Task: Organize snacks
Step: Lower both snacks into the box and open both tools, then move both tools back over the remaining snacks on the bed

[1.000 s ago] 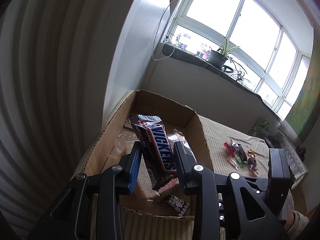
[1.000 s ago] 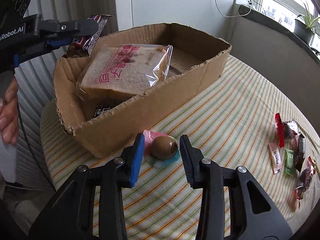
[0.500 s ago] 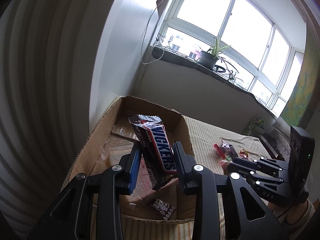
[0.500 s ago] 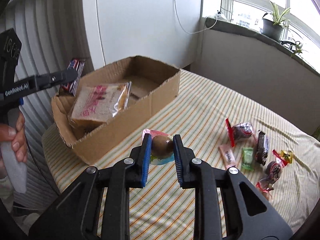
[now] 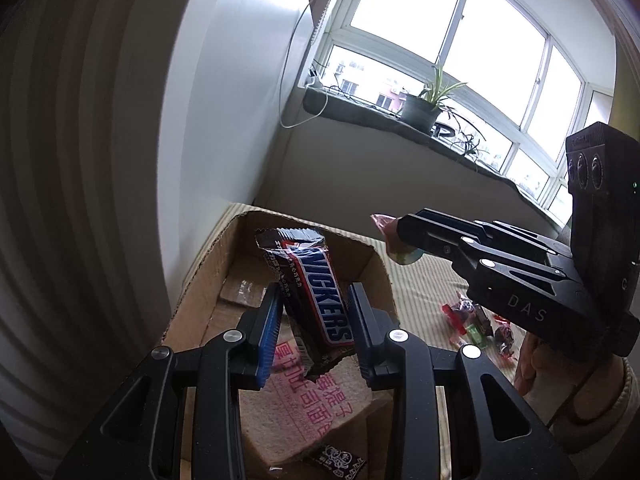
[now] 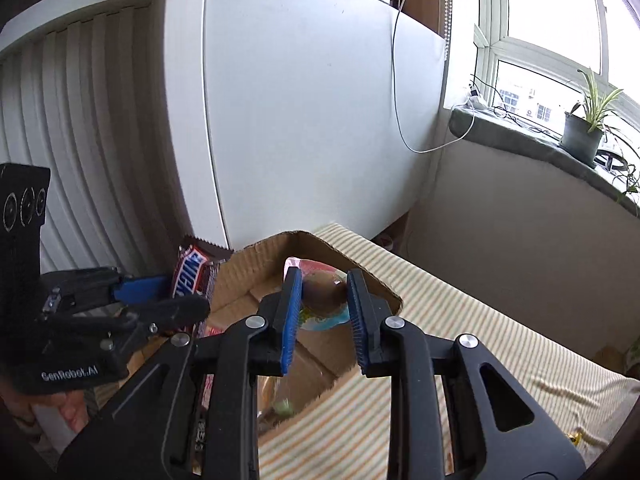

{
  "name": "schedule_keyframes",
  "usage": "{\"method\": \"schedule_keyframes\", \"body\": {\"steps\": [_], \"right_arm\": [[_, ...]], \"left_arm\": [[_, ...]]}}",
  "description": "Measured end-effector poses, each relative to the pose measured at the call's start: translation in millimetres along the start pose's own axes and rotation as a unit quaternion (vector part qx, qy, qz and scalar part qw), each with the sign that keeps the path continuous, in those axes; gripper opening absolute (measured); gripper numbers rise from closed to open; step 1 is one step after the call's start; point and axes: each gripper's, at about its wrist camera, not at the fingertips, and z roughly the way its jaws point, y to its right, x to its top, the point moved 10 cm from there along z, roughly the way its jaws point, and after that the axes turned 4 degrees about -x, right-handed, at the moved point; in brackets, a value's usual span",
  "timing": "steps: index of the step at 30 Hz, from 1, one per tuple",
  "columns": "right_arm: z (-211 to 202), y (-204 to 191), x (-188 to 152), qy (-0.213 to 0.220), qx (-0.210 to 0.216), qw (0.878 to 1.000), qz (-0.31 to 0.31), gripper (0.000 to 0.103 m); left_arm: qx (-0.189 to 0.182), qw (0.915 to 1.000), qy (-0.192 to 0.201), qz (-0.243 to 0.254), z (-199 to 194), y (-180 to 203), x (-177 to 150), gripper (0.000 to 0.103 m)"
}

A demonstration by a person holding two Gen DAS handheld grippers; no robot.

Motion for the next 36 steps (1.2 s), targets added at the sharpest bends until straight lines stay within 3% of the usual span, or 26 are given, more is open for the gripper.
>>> {"method": "schedule_keyframes", "body": {"steps": [2,3,5,8,15,18,27,36], "right_arm": [[8.0,3.0,-3.2,-0.009,-0.002,1.0,0.007,0.034],[6.5,4.9,-5.6,-0.006,-0.004,1.0,0.011,0.046],[1.6,11.3,-15.8,-0.005,-0.011,1.0,0.02,0.057],[-12.6,15.3,-33.5,-0.009,-0.024,0.999,0.028,0.058],[-42.1,4.0,-49.9,0.019,-0.055,0.998,0.026,0.095],[-48.0,-4.2,-51.5,0.017,-0.043,0.998,0.035,0.102],[-71.0,-7.5,-67.7,0.015,-0.059,0.997,0.037,0.103],[-118.0,74.1,-117.3,0.009,-0.121,0.988,0.095,0.103]], "left_arm": [[0.012,0.9999,0.004,-0.007,-1.2,-7.7,-2.4,0.076],[0.018,0.9997,0.011,-0.011,-4.5,-11.5,-2.7,0.082],[0.029,0.9992,0.021,-0.015,-12.0,-18.6,-4.2,0.082],[0.04,0.9985,0.03,-0.024,-23.0,-26.9,-6.0,0.082],[0.048,0.9974,0.042,-0.033,-45.1,-24.2,-7.6,0.082],[0.049,0.9973,0.048,-0.028,-54.7,-16.9,-6.8,0.082],[0.051,0.9976,0.047,0.001,-65.6,14.3,-3.9,0.082],[0.001,0.9979,0.02,0.062,-29.8,105.0,-13.7,0.082]]}}
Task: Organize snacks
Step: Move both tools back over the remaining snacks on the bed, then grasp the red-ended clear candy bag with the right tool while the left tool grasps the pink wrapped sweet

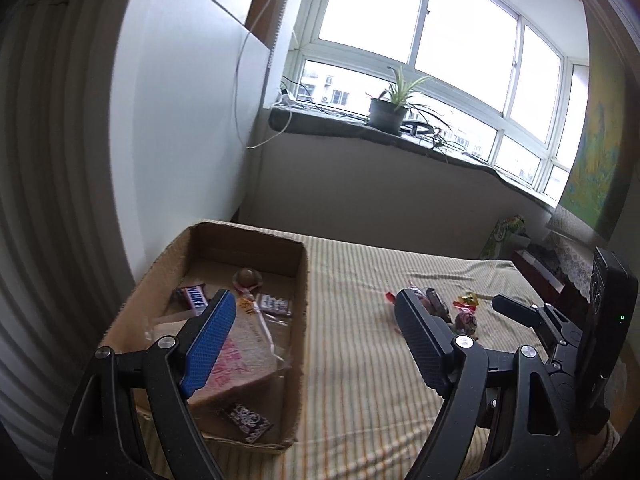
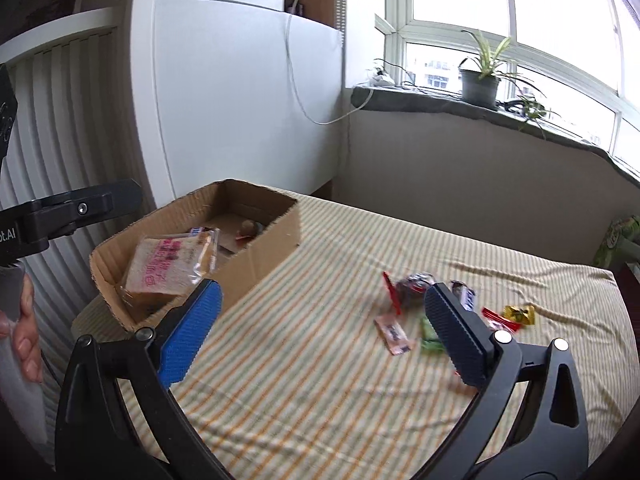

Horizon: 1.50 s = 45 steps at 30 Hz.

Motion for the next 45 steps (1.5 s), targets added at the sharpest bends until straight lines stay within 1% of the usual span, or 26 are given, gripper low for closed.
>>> {"method": "schedule_keyframes", "body": {"steps": [3,7,10,12,16,23,30,34,38,45], "right_arm": [[-12.1,51.9,-15.4,-0.005,-0.036,0.999,0.032,0.103],[-28.7,118.5,-40.9,-0.018,-0.085,0.994,0.071,0.103],[-41.7,153.9,-54.0,-0.022,-0.105,0.989,0.097,0.103],[-47.9,165.8,-58.7,-0.021,-0.111,0.988,0.105,0.103],[-50.1,173.0,-60.9,-0.018,-0.108,0.988,0.11,0.103],[-39.0,172.4,-67.8,-0.028,-0.097,0.989,0.113,0.103],[-22.3,178.0,-73.9,-0.047,-0.094,0.988,0.111,0.103],[-7.1,181.9,-74.1,-0.06,-0.096,0.988,0.106,0.103],[16.6,184.7,-73.1,-0.082,-0.091,0.988,0.096,0.103],[56.2,179.1,-66.1,-0.106,-0.058,0.988,0.098,0.103]], "left_arm": [[-0.024,0.9995,-0.011,0.018,12.5,32.4,-4.2,0.082],[-0.048,0.9974,-0.026,0.047,27.6,71.1,-10.0,0.082],[-0.06,0.9958,-0.037,0.06,36.2,92.0,-15.9,0.082],[-0.064,0.9948,-0.042,0.067,40.1,101.4,-18.4,0.082],[-0.064,0.9936,-0.05,0.079,44.3,113.6,-22.8,0.082],[-0.057,0.9927,-0.067,0.083,57.2,118.1,-31.5,0.082],[-0.056,0.9903,-0.096,0.083,86.0,119.1,-46.4,0.082],[-0.052,0.9877,-0.122,0.083,110.9,115.5,-59.8,0.082],[-0.047,0.9844,-0.15,0.08,137.9,109.7,-74.1,0.082],[-0.045,0.9785,-0.187,0.075,172.6,107.8,-88.9,0.081]]}}
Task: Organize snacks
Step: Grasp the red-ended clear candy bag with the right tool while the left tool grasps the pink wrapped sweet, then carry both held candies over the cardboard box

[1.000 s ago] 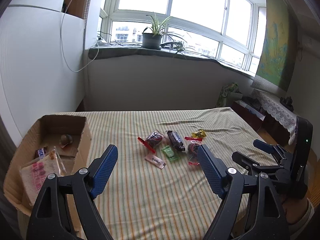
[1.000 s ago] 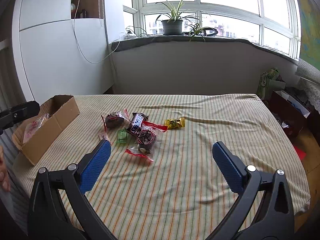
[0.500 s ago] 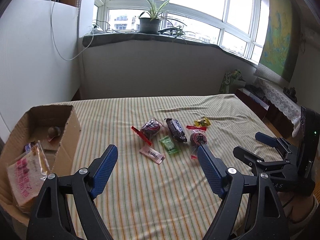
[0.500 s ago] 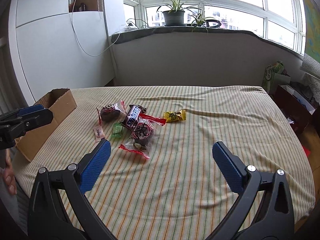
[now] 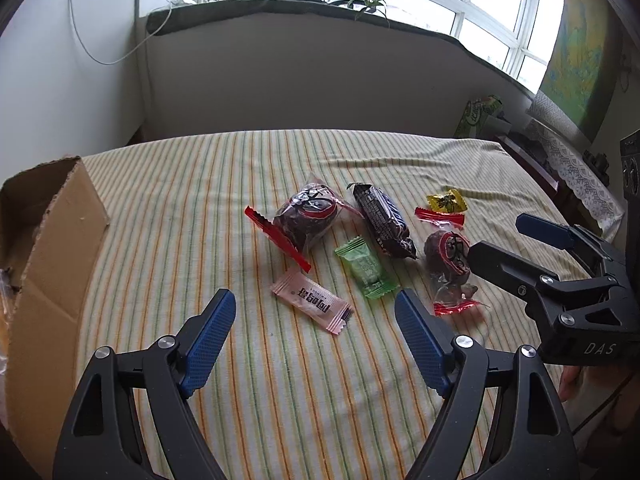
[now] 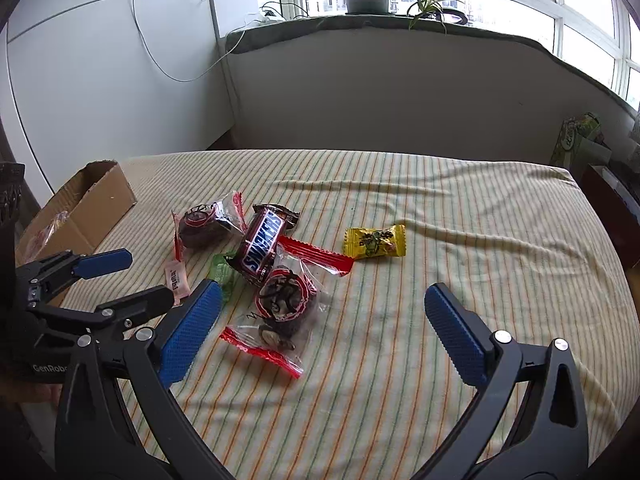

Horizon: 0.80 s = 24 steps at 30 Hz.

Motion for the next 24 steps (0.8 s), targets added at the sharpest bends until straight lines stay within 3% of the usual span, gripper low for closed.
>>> {"method": "schedule_keyframes", "body": {"steps": [4,10,11,12,13,15,17,20,24], "right_arm": [[17.4,-6.1,-2.1,-0.026,0.004,1.0,-0.008,0.103],[31.6,-6.4,-11.3,-0.053,0.035,0.998,0.003,0.103],[33.7,-6.9,-12.9,-0.057,0.042,0.997,0.005,0.096],[34.6,-7.3,-14.1,-0.059,0.046,0.997,0.006,0.074],[34.8,-8.2,-15.1,-0.06,0.05,0.997,0.004,0.062],[32.4,-10.2,-15.3,-0.056,0.053,0.997,0.0,0.036],[26.5,-9.6,-16.1,-0.05,0.051,0.997,-0.005,0.036],[17.1,-4.0,-23.3,-0.046,0.05,0.998,-0.005,0.035],[3.4,12.1,-36.1,-0.038,0.042,0.998,0.011,0.035]], "left_arm": [[0.007,0.9996,-0.024,-0.015,14.6,-6.8,-5.3,0.081],[0.024,0.9992,-0.031,0.0,20.4,-6.0,-5.1,0.08],[0.026,0.9991,-0.032,0.003,22.8,-6.8,-4.0,0.079],[0.028,0.9991,-0.032,0.005,22.6,-7.2,-4.3,0.079],[0.029,0.9991,-0.031,0.005,22.8,-7.6,-4.0,0.078],[0.028,0.9993,-0.023,-0.001,18.3,-12.5,-3.2,0.06],[0.04,0.999,-0.018,-0.005,14.2,-21.0,-3.0,0.028],[0.037,0.9991,-0.018,-0.011,12.5,-27.8,-3.1,0.017],[0.029,0.9994,-0.019,-0.004,10.2,-26.0,-4.6,0.017]]}}
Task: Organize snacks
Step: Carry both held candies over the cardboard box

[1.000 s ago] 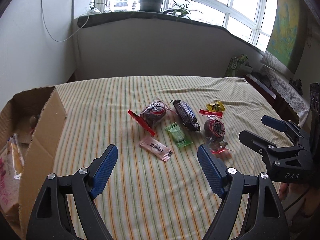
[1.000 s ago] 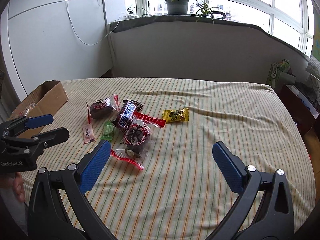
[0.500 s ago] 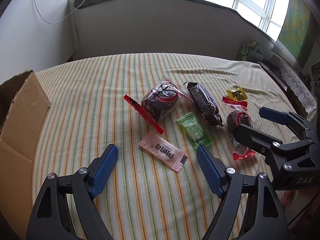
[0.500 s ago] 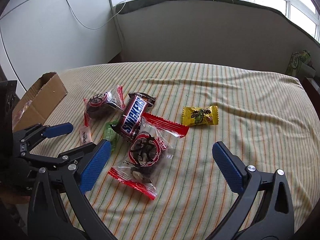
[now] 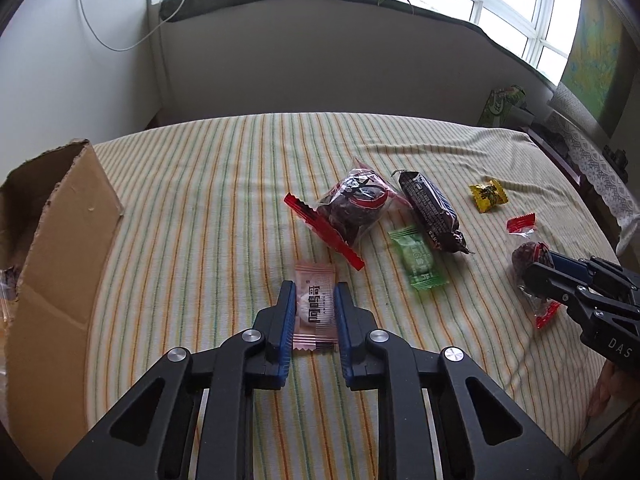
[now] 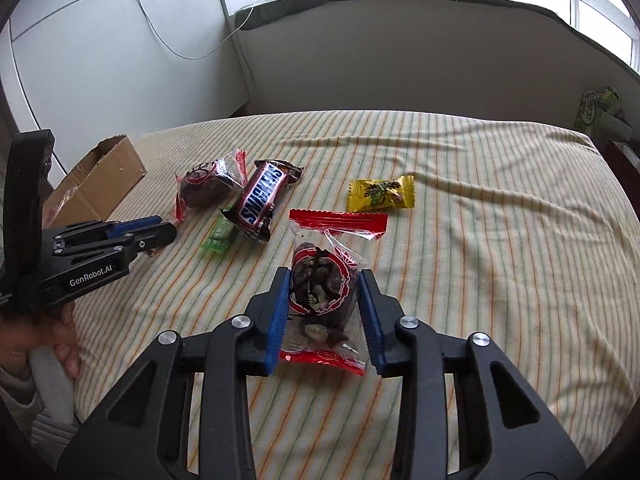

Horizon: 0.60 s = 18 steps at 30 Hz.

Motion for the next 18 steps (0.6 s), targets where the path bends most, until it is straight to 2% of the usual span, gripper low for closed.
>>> {"method": "schedule_keyframes", "body": {"steps": [4,18], "right_arm": [[-13.4,10.1,-8.8,0.015,0.006,1.0,0.016,0.035],[-49.3,28.5,-8.9,0.062,-0.005,0.997,0.056,0.035]], "left_arm": [[-0.016,0.9998,0.008,-0.002,-6.5,7.4,-1.0,0.017],[-0.051,0.995,0.085,-0.011,-70.1,21.4,4.5,0.017]]}}
